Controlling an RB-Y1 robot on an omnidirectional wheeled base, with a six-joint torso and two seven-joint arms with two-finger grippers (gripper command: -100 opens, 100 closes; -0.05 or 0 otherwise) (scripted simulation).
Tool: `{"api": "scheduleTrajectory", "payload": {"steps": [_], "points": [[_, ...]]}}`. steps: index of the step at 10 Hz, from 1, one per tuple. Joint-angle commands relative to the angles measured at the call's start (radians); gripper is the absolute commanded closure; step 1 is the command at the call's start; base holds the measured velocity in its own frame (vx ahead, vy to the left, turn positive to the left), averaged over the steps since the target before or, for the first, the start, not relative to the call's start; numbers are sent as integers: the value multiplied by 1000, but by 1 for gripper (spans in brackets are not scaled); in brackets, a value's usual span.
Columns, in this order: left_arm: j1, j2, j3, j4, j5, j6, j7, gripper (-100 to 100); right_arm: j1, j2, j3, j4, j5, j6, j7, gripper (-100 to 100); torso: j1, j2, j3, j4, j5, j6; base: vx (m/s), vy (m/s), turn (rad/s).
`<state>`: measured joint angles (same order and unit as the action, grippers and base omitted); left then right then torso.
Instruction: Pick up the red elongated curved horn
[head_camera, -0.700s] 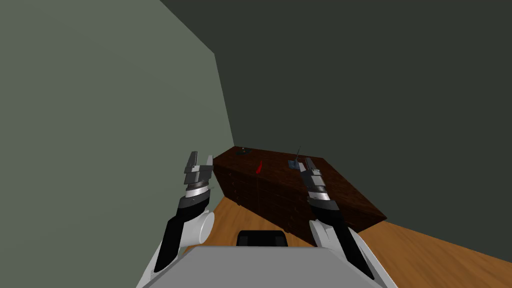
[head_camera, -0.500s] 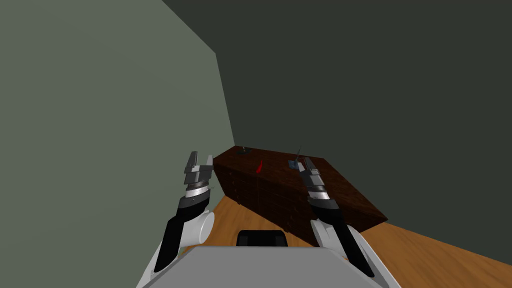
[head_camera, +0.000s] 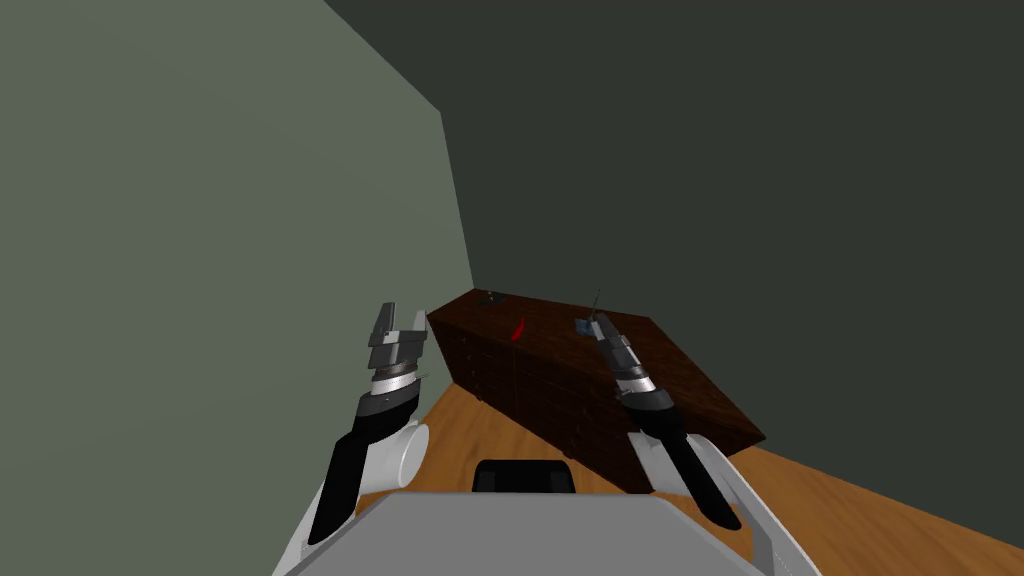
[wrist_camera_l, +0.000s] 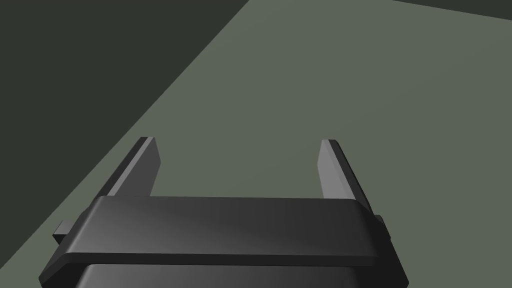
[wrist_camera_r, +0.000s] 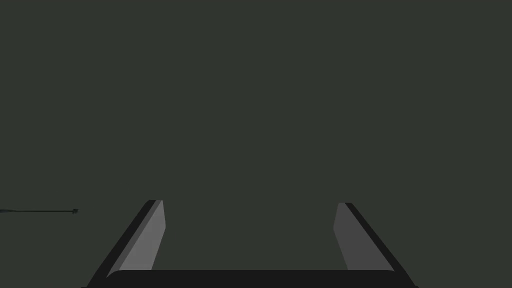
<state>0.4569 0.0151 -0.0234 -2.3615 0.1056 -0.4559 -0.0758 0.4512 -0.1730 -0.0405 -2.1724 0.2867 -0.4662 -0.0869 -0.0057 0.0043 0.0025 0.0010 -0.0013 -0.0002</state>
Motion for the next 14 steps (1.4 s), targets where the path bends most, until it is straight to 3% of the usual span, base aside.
{"api": "scheduleTrajectory", "payload": {"steps": [1, 4, 5, 6, 7, 8, 9, 10, 11, 12, 14], "points": [[0, 0, 0, 0, 0, 0, 0, 0, -12, -17, -7, 8, 30, -7, -3, -100, 0, 0, 0, 0, 0, 0, -38, -53, 63], [0, 0, 0, 0, 0, 0, 0, 0, -60, -86, -31, 49, 121, -43, -11, -100, 2, -2, -1, 0, 0, 0, -50, -51, 105], [0, 0, 0, 0, 0, 0, 0, 0, -60, -86, -31, 49, 138, -43, -11, -100, 1, -1, -1, 0, 0, 0, -59, -53, 99], [0, 0, 0, 0, 0, 0, 0, 0, -87, -122, -43, 73, 173, -63, -14, -100, 2, -1, -1, 0, 0, 0, -62, -59, 153], [0, 0, 0, 0, 0, 0, 0, 0, -87, -122, -43, 73, 197, -63, -14, -100, 1, -1, -1, 0, 0, 0, -53, -57, 79], [0, 0, 0, 0, 0, 0, 0, 0, -115, -159, -56, 99, 229, -85, -16, -100, 1, -1, -1, 0, 0, 0, -65, -65, 199], [0, 0, 0, 0, 0, 0, 0, 0, -115, -159, -56, 99, 259, -85, -16, -100, 1, -1, -1, 0, 0, 0, -56, -55, 78], [0, 0, 0, 0, 0, 0, 0, 0, -144, -197, -68, 126, 289, -108, -19, -100, 1, -1, -1, 0, 0, 1, -65, -52, 164], [0, 0, 0, 0, 0, 0, 0, 0, -144, -197, -68, 126, 319, -108, -19, -100, 1, -1, -1, 0, 0, 0, -57, -44, 98], [0, 0, 0, 0, 0, 0, 0, 0, -174, -234, -80, 155, 350, -133, -20, -100, 2, -2, -1, 0, 0, 1, -72, -41, 237], [0, 0, 0, 0, 0, 0, 0, 0, -174, -234, -80, 155, 392, -133, -20, -100, 1, -2, -1, 0, 0, 1, -36, -47, 22]]}}
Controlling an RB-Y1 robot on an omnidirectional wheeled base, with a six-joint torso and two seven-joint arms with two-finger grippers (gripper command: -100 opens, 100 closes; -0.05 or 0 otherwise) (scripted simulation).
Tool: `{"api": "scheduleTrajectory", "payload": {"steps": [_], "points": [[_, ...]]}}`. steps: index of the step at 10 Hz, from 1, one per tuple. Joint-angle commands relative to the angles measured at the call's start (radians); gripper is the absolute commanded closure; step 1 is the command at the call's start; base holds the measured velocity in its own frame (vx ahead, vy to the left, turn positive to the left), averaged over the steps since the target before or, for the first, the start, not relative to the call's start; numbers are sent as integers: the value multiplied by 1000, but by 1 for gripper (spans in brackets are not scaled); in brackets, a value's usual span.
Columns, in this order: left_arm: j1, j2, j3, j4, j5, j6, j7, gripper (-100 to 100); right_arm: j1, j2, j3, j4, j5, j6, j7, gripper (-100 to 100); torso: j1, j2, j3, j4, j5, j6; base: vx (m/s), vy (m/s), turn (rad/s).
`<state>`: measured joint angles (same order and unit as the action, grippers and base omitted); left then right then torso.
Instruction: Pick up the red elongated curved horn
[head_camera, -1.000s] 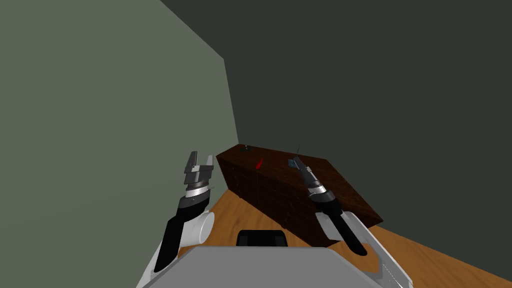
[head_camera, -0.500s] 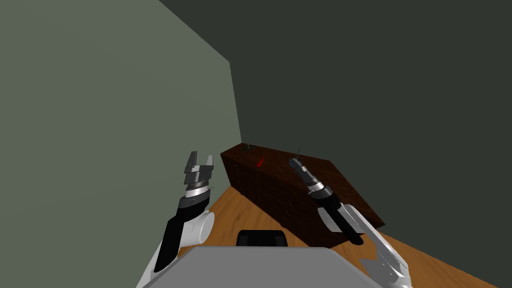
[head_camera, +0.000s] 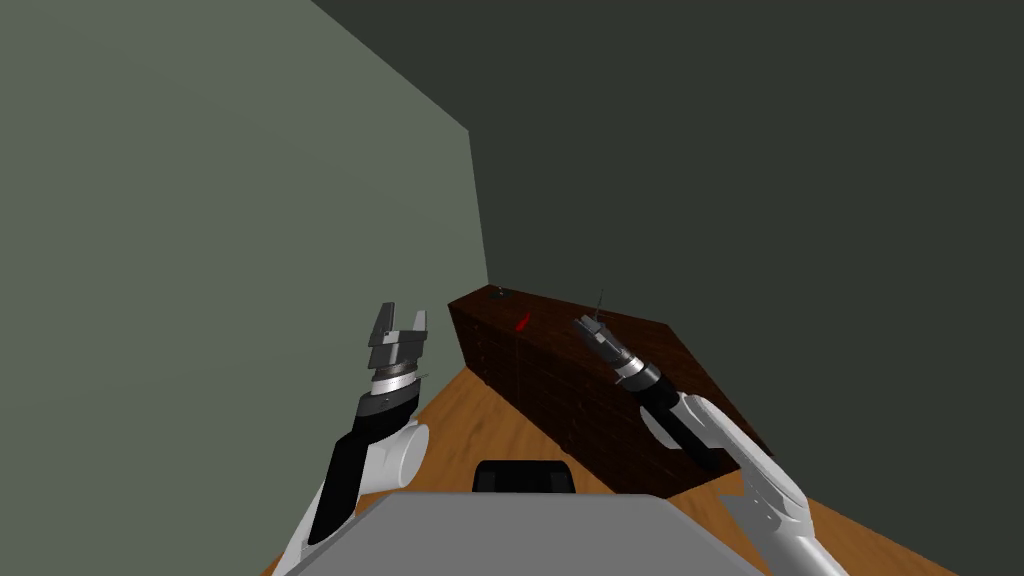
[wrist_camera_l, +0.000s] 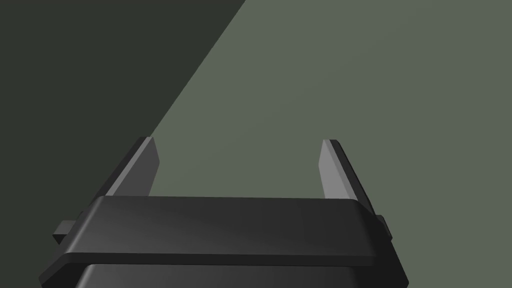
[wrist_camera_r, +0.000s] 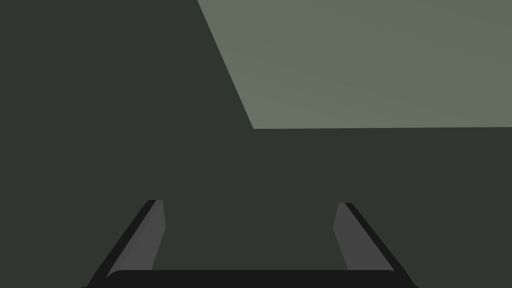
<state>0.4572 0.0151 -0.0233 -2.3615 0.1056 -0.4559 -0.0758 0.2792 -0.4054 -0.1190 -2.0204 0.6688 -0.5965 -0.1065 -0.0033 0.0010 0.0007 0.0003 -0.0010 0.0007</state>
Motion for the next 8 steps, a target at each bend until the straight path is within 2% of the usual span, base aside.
{"api": "scheduleTrajectory", "payload": {"steps": [1, 2, 3, 5, 6, 7, 8], "points": [[0, 0, 0, 0, 0, 0, 0, 0, -32, -39, -13, 33, 50, -28, -1, -100, 0, 0, 0, 0, 0, 0, -39, -46, 202], [0, 0, 0, 0, 0, 0, 0, 0, -32, -39, -13, 33, 79, -28, -1, -100, -1, 0, 0, 0, 0, -1, -47, -46, 142], [0, 0, 0, 0, 0, 0, 0, 0, -63, -76, -25, 64, 108, -55, 0, -100, 0, 1, 0, 0, 0, 0, -63, -51, 219], [0, 0, 0, 0, 0, 0, 0, 0, -63, -76, -25, 64, 150, -55, 0, -100, -1, 1, 1, 0, 0, 0, -37, -39, 51], [0, 0, 0, 0, 0, 0, 0, 0, -95, -112, -35, 97, 190, -83, 1, -100, 1, 0, 0, 0, 0, 0, -42, -22, 281], [0, 0, 0, 0, 0, 0, 0, 0, -95, -112, -35, 97, 218, -83, 1, -100, 1, 0, 0, 0, 0, -1, -40, -36, 125], [0, 0, 0, 0, 0, 0, 0, 0, -126, -148, -45, 130, 248, -113, 4, -100, 0, 0, 0, 0, 0, 0, -53, -47, 252]]}}
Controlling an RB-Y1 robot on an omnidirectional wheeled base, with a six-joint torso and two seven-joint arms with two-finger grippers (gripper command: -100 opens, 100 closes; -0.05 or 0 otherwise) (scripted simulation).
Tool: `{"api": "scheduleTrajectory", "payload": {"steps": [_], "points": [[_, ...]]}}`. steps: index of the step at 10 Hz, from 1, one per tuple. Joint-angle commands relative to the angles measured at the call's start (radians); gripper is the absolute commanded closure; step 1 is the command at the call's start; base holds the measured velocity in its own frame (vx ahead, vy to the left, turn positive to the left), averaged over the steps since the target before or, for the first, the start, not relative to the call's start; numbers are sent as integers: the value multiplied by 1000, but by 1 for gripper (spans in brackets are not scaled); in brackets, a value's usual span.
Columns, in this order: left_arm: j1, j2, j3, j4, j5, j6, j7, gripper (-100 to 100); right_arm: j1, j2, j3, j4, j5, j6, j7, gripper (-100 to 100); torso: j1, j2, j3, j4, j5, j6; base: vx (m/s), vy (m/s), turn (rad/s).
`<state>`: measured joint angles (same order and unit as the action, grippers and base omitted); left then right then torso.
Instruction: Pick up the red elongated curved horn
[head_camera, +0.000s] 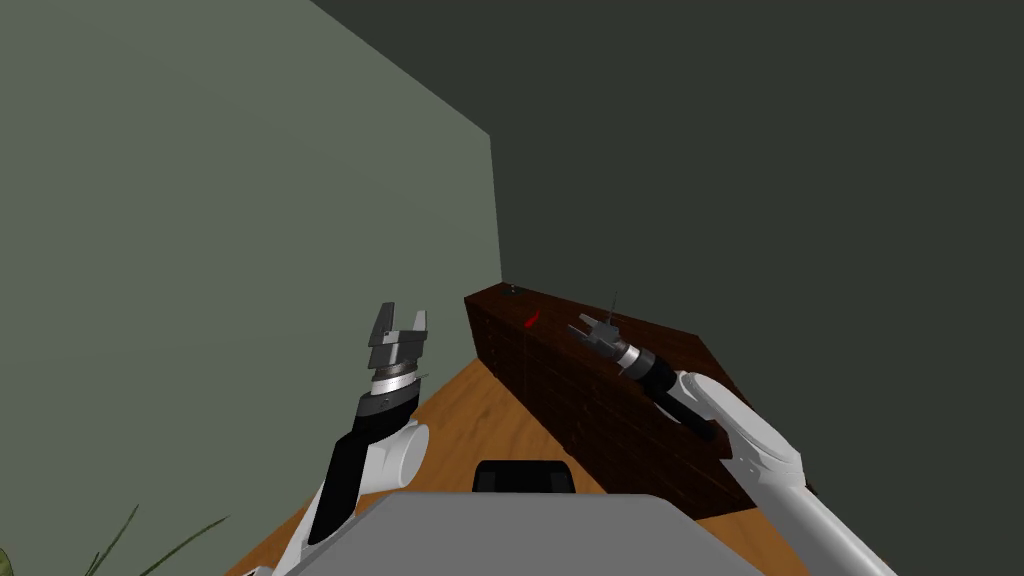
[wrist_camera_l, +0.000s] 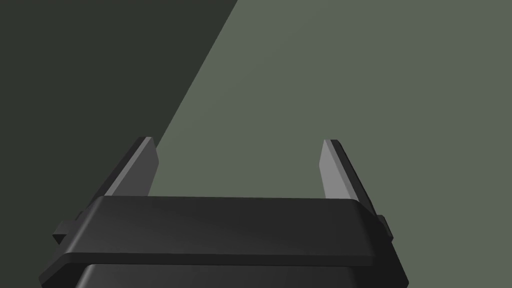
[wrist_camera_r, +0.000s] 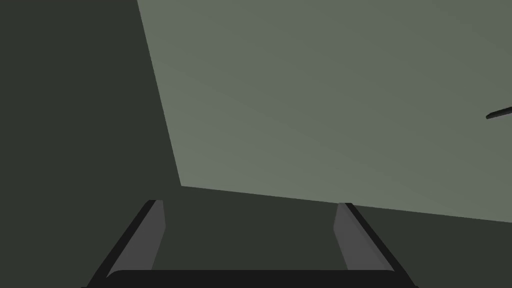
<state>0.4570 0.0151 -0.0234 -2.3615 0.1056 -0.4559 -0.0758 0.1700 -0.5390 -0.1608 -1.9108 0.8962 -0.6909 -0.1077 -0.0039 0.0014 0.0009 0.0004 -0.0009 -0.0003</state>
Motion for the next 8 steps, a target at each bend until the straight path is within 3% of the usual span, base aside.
{"api": "scheduleTrajectory", "payload": {"steps": [1, 2, 5, 7, 8], "points": [[0, 0, 0, 0, 0, 0, 0, 0, -17, -14, -3, 20, 50, -18, 5, -100, 0, 0, 0, 0, 0, 0, -49, -53, 118], [0, 0, 0, 0, 0, 0, 0, 0, -17, -14, -3, 20, 65, -18, 5, -100, 0, 0, 0, 0, 0, 1, -20, -23, -32], [0, 0, 0, 0, 0, 0, 0, 0, -79, -83, -19, 89, 161, -79, 14, -100, 1, -1, -1, 0, 0, 1, -37, -34, 217], [0, 0, 0, 0, 0, 0, 0, 0, -79, -83, -19, 89, 208, -79, 14, -100, 0, -1, -1, 0, 0, 1, -23, -28, 69], [0, 0, 0, 0, 0, 0, 0, 0, -110, -116, -25, 124, 244, -110, 21, -100, 1, -2, -1, 0, 0, 1, -23, -25, 236]]}}
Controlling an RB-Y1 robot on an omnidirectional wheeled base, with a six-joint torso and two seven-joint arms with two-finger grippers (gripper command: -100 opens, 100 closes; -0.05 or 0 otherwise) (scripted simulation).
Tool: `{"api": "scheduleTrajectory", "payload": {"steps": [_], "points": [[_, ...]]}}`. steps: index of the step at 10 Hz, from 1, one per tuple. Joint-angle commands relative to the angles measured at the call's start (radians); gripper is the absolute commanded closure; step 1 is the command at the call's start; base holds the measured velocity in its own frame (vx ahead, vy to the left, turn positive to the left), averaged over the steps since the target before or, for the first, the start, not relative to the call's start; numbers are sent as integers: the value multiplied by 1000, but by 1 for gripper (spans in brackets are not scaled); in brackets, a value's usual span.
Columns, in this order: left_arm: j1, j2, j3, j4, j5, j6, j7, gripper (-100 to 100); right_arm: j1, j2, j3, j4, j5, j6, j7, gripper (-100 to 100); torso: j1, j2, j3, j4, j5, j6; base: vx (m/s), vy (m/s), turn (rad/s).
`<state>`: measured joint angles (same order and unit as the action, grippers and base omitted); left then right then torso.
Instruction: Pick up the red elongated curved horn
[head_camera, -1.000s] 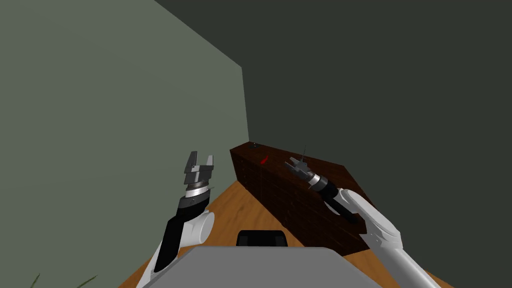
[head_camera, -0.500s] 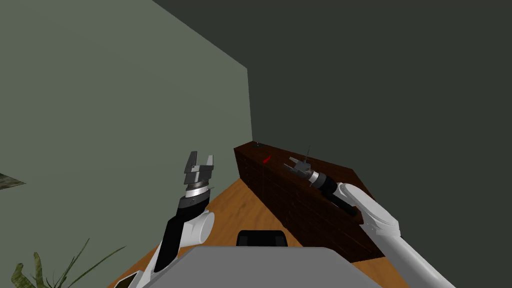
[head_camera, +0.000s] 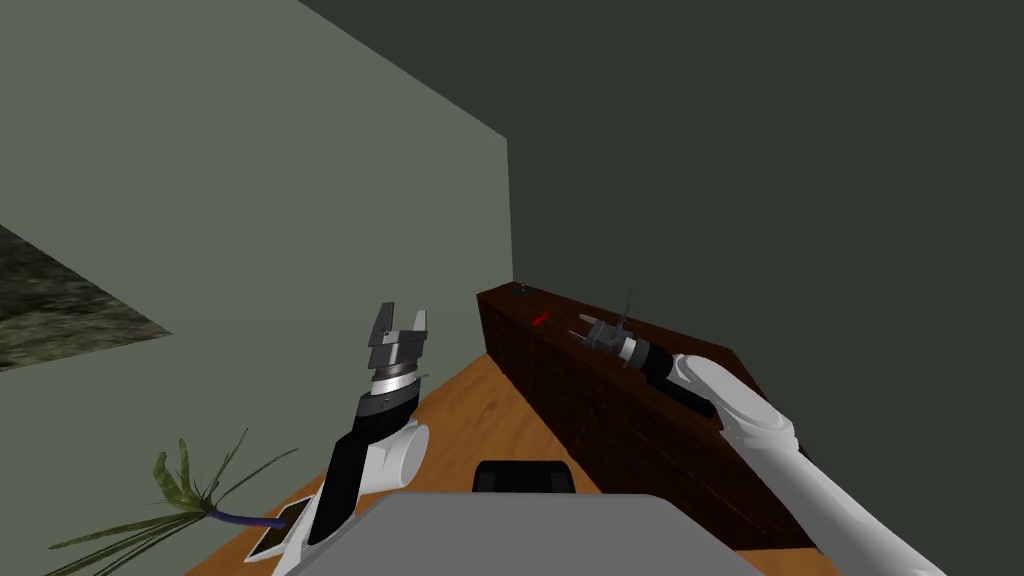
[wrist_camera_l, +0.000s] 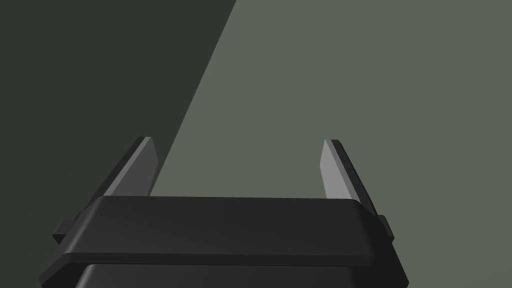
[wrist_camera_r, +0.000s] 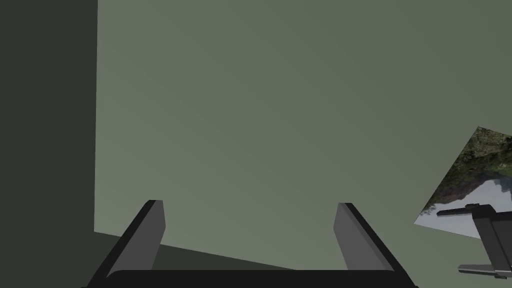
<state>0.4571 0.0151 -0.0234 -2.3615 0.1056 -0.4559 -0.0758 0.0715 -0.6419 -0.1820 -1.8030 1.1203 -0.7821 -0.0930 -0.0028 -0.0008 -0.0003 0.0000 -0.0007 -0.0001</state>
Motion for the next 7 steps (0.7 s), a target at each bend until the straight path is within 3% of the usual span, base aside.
{"api": "scheduleTrajectory", "payload": {"steps": [1, 2, 4, 7], "points": [[0, 0, 0, 0, 0, 0, 0, 0, -12, -13, -4, 17, 50, -19, 6, -100, 0, 0, 0, 0, 0, 0, -23, -35, 179], [0, 0, 0, 0, 0, 0, 0, 0, -41, -46, -9, 53, 80, -51, 14, -100, 0, 0, 0, 0, 0, 1, -24, -41, 303], [0, 0, 0, 0, 0, 0, 0, 0, -41, -46, -9, 53, 122, -51, 14, -100, -1, 0, 0, 0, 0, 1, -23, -30, 73], [0, 0, 0, 0, 0, 0, 0, 0, -98, -107, -14, 125, 218, -115, 34, -100, 0, -1, 0, 0, 0, 1, -16, -29, 260]]}}
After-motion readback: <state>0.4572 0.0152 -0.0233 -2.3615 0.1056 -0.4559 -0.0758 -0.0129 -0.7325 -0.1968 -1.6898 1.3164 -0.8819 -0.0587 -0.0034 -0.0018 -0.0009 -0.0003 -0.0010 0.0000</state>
